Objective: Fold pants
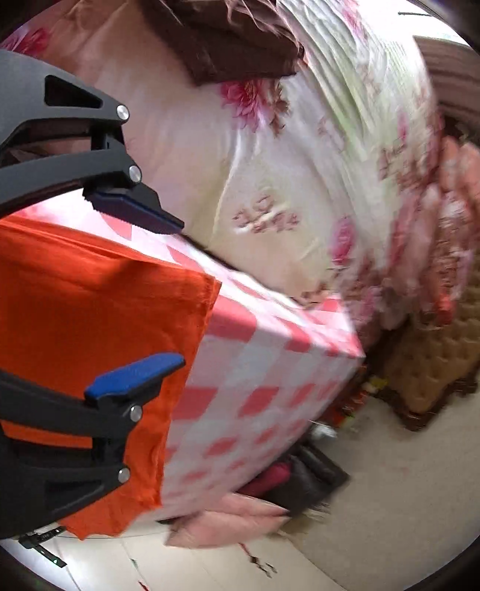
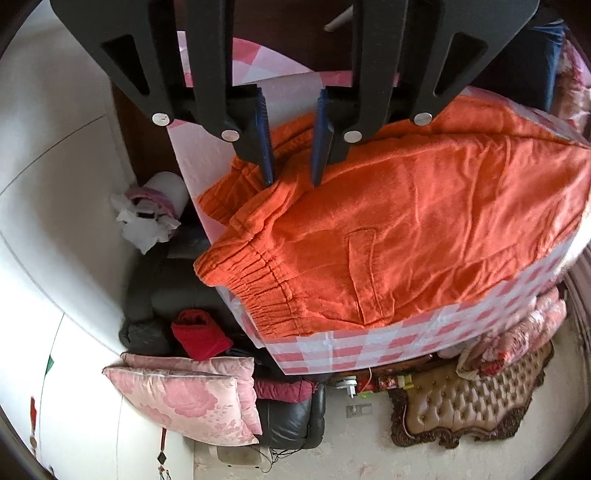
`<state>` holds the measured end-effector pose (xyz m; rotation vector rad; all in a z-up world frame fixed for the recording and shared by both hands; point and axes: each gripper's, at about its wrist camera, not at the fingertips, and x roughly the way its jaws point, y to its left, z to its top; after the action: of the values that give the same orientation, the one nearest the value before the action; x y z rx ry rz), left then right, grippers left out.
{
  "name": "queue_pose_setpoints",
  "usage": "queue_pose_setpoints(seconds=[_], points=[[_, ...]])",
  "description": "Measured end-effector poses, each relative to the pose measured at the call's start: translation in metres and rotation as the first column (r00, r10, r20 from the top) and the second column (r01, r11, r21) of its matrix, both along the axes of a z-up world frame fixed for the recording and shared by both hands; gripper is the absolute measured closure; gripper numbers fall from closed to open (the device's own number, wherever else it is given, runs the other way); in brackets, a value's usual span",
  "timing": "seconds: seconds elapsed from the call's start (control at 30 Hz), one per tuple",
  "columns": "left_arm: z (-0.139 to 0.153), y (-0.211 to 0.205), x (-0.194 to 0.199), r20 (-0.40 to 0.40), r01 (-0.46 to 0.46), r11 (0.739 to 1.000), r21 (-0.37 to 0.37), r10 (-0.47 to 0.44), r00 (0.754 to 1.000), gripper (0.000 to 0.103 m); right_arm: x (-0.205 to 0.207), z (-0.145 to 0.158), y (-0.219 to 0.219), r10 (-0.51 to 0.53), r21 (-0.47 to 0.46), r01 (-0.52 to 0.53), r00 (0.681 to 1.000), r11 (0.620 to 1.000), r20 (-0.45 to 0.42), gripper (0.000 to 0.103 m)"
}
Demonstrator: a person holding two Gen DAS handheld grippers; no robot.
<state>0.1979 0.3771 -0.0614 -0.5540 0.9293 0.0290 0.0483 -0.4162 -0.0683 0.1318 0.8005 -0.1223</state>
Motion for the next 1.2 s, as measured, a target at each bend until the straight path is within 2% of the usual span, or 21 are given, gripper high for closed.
queue_pose_setpoints(seconds=[0.03, 0.07, 0.1, 0.13, 0.17, 0.3, 0.53, 0.6, 0.63, 0.67, 0.77, 0.8, 0.83, 0.87, 0.93, 0.97, 1.0, 1.07, 1.13, 1.2], points=[[-0.007, 0.002, 0.009, -0.039, -0.004, 1.0, -0.011, 0.004, 0.999, 0.046, -0.002, 0.001, -0.003, 0.005, 0.023, -0.005, 1.0, 1.0, 0.008, 0.081], [-0.014, 0.003, 0.016, -0.069, 0.002, 0.999, -0.034, -0.005, 0.998, 0.072, -0.003, 0.002, -0.004, 0.009, 0.034, -0.009, 1.0, 0.999, 0.022, 0.086], [-0.014, 0.004, 0.018, -0.05, 0.02, 0.997, -0.069, -0.024, 0.998, 0.079, -0.005, 0.003, -0.005, 0.013, 0.036, -0.014, 0.999, 0.999, 0.029, 0.096], [-0.011, 0.003, 0.02, -0.047, 0.034, 0.997, -0.066, -0.037, 0.998, 0.086, -0.006, 0.004, -0.006, 0.018, 0.041, -0.02, 0.999, 0.999, 0.033, 0.098], [-0.006, -0.001, 0.021, -0.05, 0.045, 0.999, -0.022, -0.046, 0.998, 0.089, -0.005, 0.004, -0.008, 0.022, 0.05, -0.024, 0.999, 0.998, 0.035, 0.1], [0.006, -0.018, 0.031, -0.06, 0.074, 0.994, 0.075, -0.07, 0.996, 0.091, -0.009, 0.009, -0.015, 0.025, 0.119, -0.032, 0.998, 0.992, 0.058, 0.1], [0.008, -0.011, 0.068, -0.083, 0.065, 0.993, 0.102, -0.057, 0.995, 0.091, -0.031, 0.017, -0.019, 0.04, 0.232, -0.065, 0.993, 0.971, 0.108, 0.101], [0.006, -0.014, 0.072, -0.117, 0.058, 0.988, 0.142, -0.041, 0.992, 0.076, -0.033, 0.016, -0.018, 0.063, 0.249, -0.085, 0.994, 0.965, 0.092, 0.101], [0.009, -0.016, 0.069, -0.115, 0.033, 0.981, 0.193, -0.011, 0.993, 0.059, -0.032, 0.014, -0.015, 0.07, 0.24, -0.086, 0.995, 0.967, 0.075, 0.1], [0.019, -0.02, 0.061, -0.07, 0.005, 0.968, 0.252, 0.013, 0.997, 0.056, -0.032, 0.013, -0.014, 0.07, 0.236, -0.083, 0.996, 0.968, 0.064, 0.099], [0.047, -0.048, 0.029, 0.064, -0.013, 0.95, 0.313, -0.008, 0.998, 0.056, -0.031, 0.007, -0.012, 0.104, 0.27, -0.113, 0.993, 0.956, 0.047, 0.095], [0.06, -0.078, 0.008, 0.143, 0.013, 0.943, 0.334, -0.065, 0.988, 0.056, -0.029, 0.007, -0.012, 0.104, 0.265, -0.112, 0.994, 0.958, 0.043, 0.089], [0.065, -0.108, -0.005, 0.18, 0.07, 0.935, 0.346, -0.139, 0.974, 0.056, -0.027, 0.006, -0.012, 0.096, 0.256, -0.102, 0.995, 0.961, 0.035, 0.087], [0.068, -0.136, -0.017, 0.205, 0.135, 0.924, 0.358, -0.219, 0.954, 0.056, -0.025, 0.005, -0.012, 0.093, 0.261, -0.098, 0.995, 0.96, 0.033, 0.086], [0.066, -0.221, -0.053, 0.261, 0.317, 0.863, 0.394, -0.436, 0.861, 0.056, -0.023, 0.005, -0.014, 0.078, 0.302, -0.088, 0.996, 0.949, 0.044, 0.085], [0.063, -0.257, -0.067, 0.277, 0.393, 0.823, 0.41, -0.523, 0.806, 0.056, -0.023, 0.005, -0.015, 0.075, 0.313, -0.087, 0.996, 0.946, 0.048, 0.082], [0.058, -0.299, -0.082, 0.285, 0.482, 0.765, 0.427, -0.62, 0.731, 0.056, -0.023, 0.004, -0.018, 0.073, 0.335, -0.086, 0.996, 0.938, 0.053, 0.075], [0.05, -0.36, -0.099, 0.281, 0.577, 0.675, 0.459, -0.727, 0.627, 0.056, -0.019, 0.002, -0.024, 0.073, 0.37, -0.09, 0.996, 0.925, 0.06, 0.064], [0.043, -0.421, -0.113, 0.261, 0.652, 0.557, 0.515, -0.826, 0.5, 0.056, -0.017, 0.002, -0.029, 0.061, 0.393, -0.08, 0.996, 0.916, 0.062, 0.064], [0.034, -0.462, -0.12, 0.225, 0.676, 0.464, 0.572, -0.882, 0.414, 0.062, -0.017, 0.004, -0.032, 0.047, 0.408, -0.076, 0.996, 0.91, 0.079, 0.064]])
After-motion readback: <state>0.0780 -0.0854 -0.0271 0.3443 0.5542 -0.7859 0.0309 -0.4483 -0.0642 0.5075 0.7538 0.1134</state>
